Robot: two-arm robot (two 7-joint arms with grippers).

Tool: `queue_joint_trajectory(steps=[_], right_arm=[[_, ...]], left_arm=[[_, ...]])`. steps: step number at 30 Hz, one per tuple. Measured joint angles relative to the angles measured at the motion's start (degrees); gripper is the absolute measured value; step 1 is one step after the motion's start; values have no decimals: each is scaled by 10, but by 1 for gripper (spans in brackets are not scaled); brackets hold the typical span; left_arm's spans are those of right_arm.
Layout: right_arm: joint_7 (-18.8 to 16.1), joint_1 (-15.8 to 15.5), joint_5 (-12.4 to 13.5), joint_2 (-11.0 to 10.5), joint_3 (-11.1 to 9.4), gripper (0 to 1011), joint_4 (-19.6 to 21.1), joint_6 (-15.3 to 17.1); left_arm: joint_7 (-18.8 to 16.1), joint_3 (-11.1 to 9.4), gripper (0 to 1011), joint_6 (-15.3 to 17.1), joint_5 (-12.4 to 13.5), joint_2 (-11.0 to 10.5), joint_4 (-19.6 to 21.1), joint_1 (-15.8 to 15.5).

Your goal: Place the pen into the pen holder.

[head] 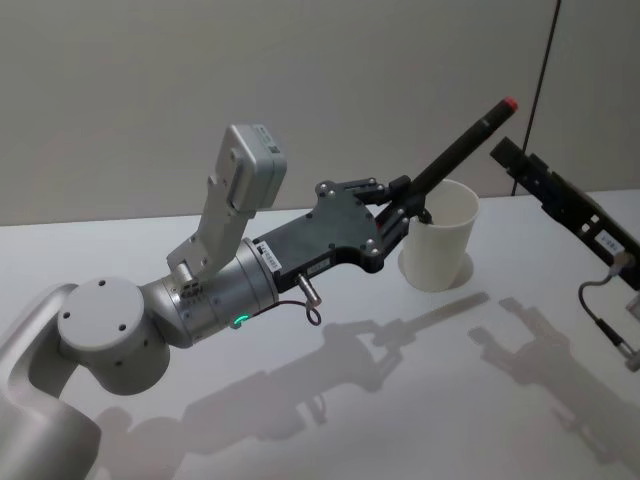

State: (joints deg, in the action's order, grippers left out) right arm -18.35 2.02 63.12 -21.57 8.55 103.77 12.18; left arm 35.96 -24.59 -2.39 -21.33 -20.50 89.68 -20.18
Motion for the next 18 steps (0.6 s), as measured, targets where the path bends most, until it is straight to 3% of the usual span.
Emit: queue_joint_trajectory(steps=[18], right_arm=[[-19, 19, 7, 13, 19, 1001, -21, 7]], left_arm=[[0, 0, 193, 0, 0, 0, 0, 0]])
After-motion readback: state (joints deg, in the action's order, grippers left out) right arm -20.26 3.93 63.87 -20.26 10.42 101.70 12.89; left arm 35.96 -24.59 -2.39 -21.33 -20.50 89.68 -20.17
